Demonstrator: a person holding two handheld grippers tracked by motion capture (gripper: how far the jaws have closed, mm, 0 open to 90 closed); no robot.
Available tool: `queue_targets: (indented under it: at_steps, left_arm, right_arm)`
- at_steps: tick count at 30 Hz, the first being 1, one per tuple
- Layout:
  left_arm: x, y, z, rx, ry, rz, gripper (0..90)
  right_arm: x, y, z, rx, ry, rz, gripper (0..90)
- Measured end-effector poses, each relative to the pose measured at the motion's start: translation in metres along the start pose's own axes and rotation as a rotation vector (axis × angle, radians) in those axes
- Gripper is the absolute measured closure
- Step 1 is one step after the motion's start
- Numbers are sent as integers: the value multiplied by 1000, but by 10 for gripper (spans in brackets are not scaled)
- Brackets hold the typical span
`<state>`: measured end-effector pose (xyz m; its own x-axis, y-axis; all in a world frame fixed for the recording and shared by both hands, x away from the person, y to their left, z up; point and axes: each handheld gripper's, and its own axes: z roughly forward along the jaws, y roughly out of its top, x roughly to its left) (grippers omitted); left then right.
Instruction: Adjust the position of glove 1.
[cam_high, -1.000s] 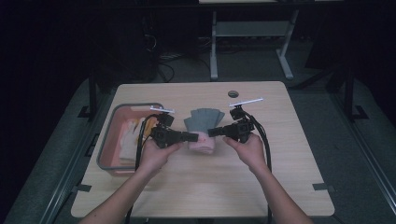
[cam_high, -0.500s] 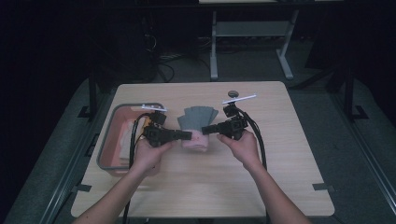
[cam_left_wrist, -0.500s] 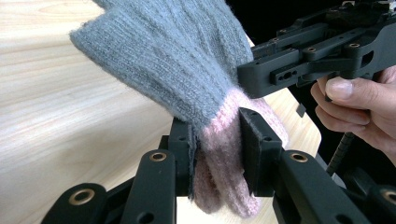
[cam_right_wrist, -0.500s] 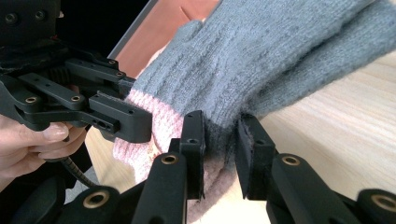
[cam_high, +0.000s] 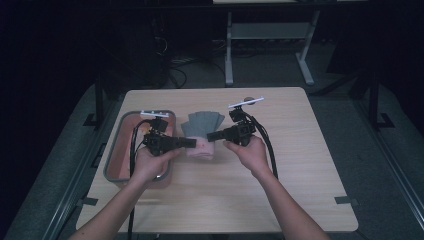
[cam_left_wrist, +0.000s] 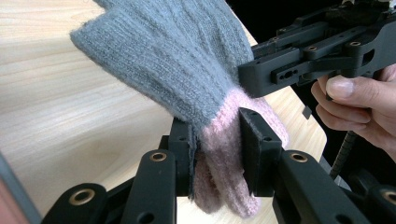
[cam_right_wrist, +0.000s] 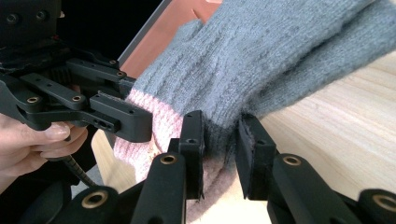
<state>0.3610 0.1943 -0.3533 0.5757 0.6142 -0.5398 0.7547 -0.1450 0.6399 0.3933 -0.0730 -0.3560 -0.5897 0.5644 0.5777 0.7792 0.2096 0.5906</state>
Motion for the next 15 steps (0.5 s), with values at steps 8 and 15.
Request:
queue_targets:
  at_steps: [8, 15]
  left_arm:
    - [3, 1, -9, -10, 3, 1, 684]
    - [6, 1, -19, -24, 12, -5, 685]
  right_arm:
    - [5, 7, 4, 12, 1, -4, 736]
    - [12, 14, 11, 21, 8, -17, 736]
